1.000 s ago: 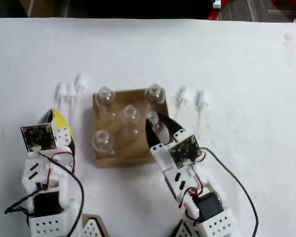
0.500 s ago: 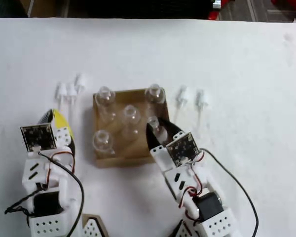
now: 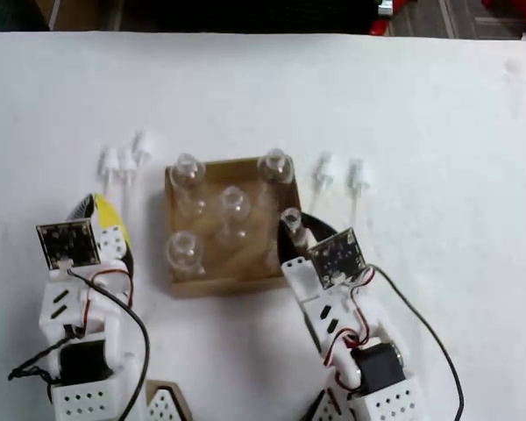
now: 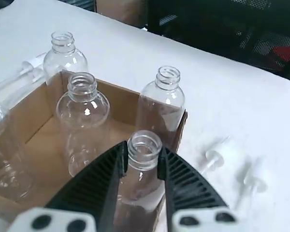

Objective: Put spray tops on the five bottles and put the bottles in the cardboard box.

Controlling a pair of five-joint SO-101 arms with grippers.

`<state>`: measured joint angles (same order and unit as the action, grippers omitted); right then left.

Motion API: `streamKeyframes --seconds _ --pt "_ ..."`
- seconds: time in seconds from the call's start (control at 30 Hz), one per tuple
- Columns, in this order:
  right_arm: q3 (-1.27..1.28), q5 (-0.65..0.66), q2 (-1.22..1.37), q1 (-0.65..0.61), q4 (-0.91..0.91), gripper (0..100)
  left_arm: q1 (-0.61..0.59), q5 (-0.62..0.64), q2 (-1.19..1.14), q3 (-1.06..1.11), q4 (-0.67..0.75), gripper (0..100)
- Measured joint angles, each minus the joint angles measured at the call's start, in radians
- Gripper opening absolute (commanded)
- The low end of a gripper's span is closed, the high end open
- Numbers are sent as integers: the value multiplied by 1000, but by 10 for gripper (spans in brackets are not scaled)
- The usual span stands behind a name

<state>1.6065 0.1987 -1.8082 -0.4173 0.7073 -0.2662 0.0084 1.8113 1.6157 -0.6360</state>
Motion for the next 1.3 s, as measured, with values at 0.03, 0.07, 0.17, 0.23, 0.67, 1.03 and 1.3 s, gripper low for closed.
streamKeyframes --seconds 0.03,0.07,0.17,0.23,0.67,1.03,1.3 --pt "-8 0 0 0 14 18 0 0 0 0 0 28" --pt "-12 0 0 0 23 18 0 0 0 0 0 28" --pt "-14 0 0 0 31 18 0 0 0 0 0 28" --pt "-14 0 0 0 32 18 0 0 0 0 0 28" --pt "-63 83 0 0 121 23 0 -3 0 0 0 28" --pt "-72 109 0 0 141 198 0 -3 0 0 0 28" --pt "-144 110 3 2 230 201 0 -3 0 0 0 28"
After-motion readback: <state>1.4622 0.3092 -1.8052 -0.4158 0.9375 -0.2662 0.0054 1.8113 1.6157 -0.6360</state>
